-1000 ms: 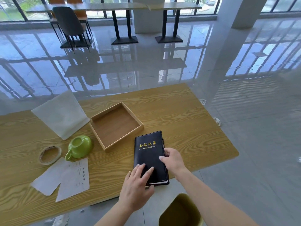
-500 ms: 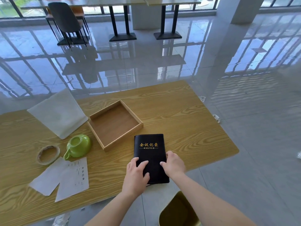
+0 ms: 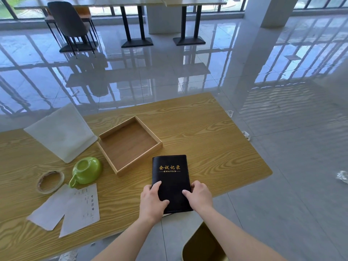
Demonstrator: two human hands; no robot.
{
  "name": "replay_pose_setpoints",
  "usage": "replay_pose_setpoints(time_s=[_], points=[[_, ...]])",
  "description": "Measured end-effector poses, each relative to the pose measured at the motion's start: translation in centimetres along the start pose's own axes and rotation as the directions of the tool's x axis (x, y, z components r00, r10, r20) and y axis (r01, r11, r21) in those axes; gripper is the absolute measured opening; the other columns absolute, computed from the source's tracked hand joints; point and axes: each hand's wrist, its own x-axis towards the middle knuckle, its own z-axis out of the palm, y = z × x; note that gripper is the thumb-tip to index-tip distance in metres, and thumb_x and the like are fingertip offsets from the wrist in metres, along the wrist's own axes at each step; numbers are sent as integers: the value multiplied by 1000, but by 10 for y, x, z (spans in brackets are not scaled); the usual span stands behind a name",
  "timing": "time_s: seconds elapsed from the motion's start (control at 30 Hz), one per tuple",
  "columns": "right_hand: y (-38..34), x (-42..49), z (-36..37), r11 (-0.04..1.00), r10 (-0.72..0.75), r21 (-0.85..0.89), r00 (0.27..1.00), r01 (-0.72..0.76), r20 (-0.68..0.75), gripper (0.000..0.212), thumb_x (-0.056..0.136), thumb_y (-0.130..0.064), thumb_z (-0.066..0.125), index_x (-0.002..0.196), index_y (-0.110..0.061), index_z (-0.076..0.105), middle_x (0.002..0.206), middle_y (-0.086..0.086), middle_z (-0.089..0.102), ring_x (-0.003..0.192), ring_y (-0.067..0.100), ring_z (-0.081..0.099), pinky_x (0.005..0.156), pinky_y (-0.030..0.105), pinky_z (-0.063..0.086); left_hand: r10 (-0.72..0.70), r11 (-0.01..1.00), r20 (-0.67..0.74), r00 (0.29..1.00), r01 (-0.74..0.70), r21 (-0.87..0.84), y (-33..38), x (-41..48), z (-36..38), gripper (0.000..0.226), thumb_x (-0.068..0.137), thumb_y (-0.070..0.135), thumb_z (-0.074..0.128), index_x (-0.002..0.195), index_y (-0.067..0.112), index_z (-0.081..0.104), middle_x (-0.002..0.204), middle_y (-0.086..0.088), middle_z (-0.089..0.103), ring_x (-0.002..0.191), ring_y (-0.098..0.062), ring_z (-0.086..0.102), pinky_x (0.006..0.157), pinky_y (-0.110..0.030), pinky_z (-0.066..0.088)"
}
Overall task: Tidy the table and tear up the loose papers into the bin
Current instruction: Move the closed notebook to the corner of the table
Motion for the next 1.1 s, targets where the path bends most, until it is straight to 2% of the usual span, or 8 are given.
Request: replay_pose_setpoints(time_s=[0.13,0.2,0.33,0.47,0.63,0.73,0.87,1.1], points=[[-3,2,-6,999,28,17,998,-29,51,38,92,-39,65,117,-12,64,114,4,68,106,25,63,92,39,52,-5,992,-4,1000,5,-129,5,3,-10,93,64,25,85,143,28,37,120,1,56,117,-22,51,99,-39,47],[-2,5,-11,990,72,117,993,-82,92,33,90,-35,68,113,-11,66,110,5,70,104,26,65,93,42,53,-38,973,25,999,43,-226,7,5,-16,96,61,23,89,141,26,37,123,5,59,115,-22,57,95,-38,51],[-1,4,-17,934,140,315,984,-168,110,26,89,-27,72,111,-13,69,107,4,71,99,23,66,92,43,57,15,960,104,994,15,-279,11,12,-27,72,59,22,92,112,31,45,105,12,62,98,-14,62,74,-24,53],[-8,0,-23,909,168,377,984,-179,63,22,88,-25,73,108,-16,69,102,1,71,93,18,67,87,41,59,126,965,133,983,-90,-245,18,19,-39,66,62,22,90,116,24,51,109,3,64,100,-17,62,84,-39,58],[-30,-6,-33,902,217,383,976,-198,-8,16,88,-26,73,100,-21,64,100,0,69,94,19,66,89,43,58,218,961,186,958,-177,-214,29,36,-57,66,66,22,88,120,23,49,112,-1,63,102,-19,61,88,-42,57],[-42,-4,-39,910,225,371,973,-188,-59,10,89,-25,71,95,-21,64,97,1,68,92,20,66,86,40,58,229,964,209,951,-192,-184,32,47,-64,61,69,23,87,116,22,49,111,-3,62,101,-19,61,88,-41,57],[-50,4,-47,934,215,310,972,-177,-91,21,92,-26,68,109,-15,67,104,4,69,96,21,66,80,33,54,225,968,221,949,-192,-161,40,57,-64,58,73,24,85,118,21,48,111,-3,62,103,-21,60,91,-43,55],[-39,36,-60,933,246,293,964,-208,-98,20,92,-24,67,107,-11,69,105,6,71,99,25,67,91,41,54,196,978,276,941,-167,-125,66,82,-48,58,77,22,79,124,14,47,116,-8,60,109,-27,57,95,-45,53]])
